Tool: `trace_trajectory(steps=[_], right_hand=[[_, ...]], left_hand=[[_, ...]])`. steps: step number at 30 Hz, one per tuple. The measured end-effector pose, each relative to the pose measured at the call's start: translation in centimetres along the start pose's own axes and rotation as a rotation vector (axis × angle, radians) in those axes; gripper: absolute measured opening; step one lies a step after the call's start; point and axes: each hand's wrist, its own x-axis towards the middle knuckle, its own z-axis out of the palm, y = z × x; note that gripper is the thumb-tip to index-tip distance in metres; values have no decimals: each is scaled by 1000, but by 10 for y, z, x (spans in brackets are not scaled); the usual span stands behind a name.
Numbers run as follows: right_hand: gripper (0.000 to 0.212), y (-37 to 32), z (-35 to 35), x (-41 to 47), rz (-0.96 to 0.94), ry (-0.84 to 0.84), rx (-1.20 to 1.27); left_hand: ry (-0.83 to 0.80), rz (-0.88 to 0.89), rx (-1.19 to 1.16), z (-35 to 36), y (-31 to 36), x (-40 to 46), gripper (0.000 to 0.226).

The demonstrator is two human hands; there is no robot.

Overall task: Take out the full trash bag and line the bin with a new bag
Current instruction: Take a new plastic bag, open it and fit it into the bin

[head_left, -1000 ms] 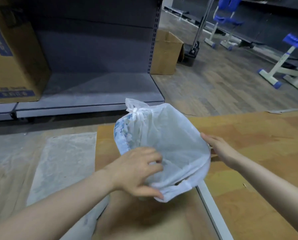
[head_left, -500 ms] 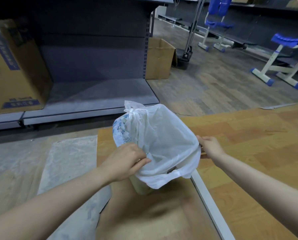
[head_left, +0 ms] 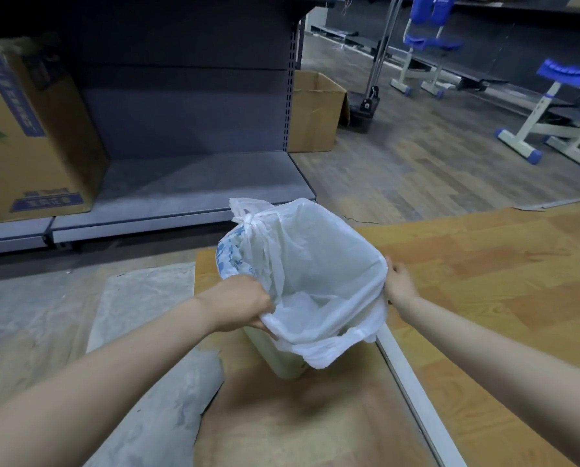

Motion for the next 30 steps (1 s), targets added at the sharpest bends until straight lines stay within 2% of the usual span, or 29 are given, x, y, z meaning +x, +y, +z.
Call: trace_trajectory(steps=[2,3,4,6,8,10,12,14,15,17,19,22,24,27,30], right_hand=[[34,-5,-1,-16,-253,143,-18],[42,-8,-3,-28,-459,169,-60],[49,-10,-5,-41,-693,134,-153],[59,1,-4,-60,-1098,-67,-450],[62,19,6,-71,-1329,-224,-760],[51,29,16,-73,-1408,-225,-934],[30,23,14,-60,-1429,-210,-977],[11,12,3,-41,-1470,-250,-1037],[8,8,-3,-32,-1495,-251,-1087],[15,3,-14,-20,-1507,-203,-1194],[22,-3,-25,-14,-1442,-146,-1295],[27,-6,-38,-20,-1423,-200,-1258],[36,-1,-34,-31,-1508,-242,-1157],[47,7,-16,-42,-1592,-212,-992],[52,3,-10,-37,-1569,-219,-917]], left_hand=[[114,73,37,8,-5,-10,57],[115,87,17,10,-7,-14,66],[139,108,24,12,-8,-18,71],[181,115,32,16,-8,-20,73],[186,53,-20,13,-3,-16,75],[121,-89,-83,6,6,-8,68],[14,-249,-121,1,15,4,59],[0,-317,-122,-5,27,17,56],[11,-335,-123,-6,32,22,56],[4,-332,-169,-8,36,30,56],[47,-224,-216,-6,34,26,53],[287,65,-61,5,19,7,52],[320,70,-4,13,5,-6,40],[335,23,34,16,-14,-21,23],[383,-31,73,14,-21,-24,32]])
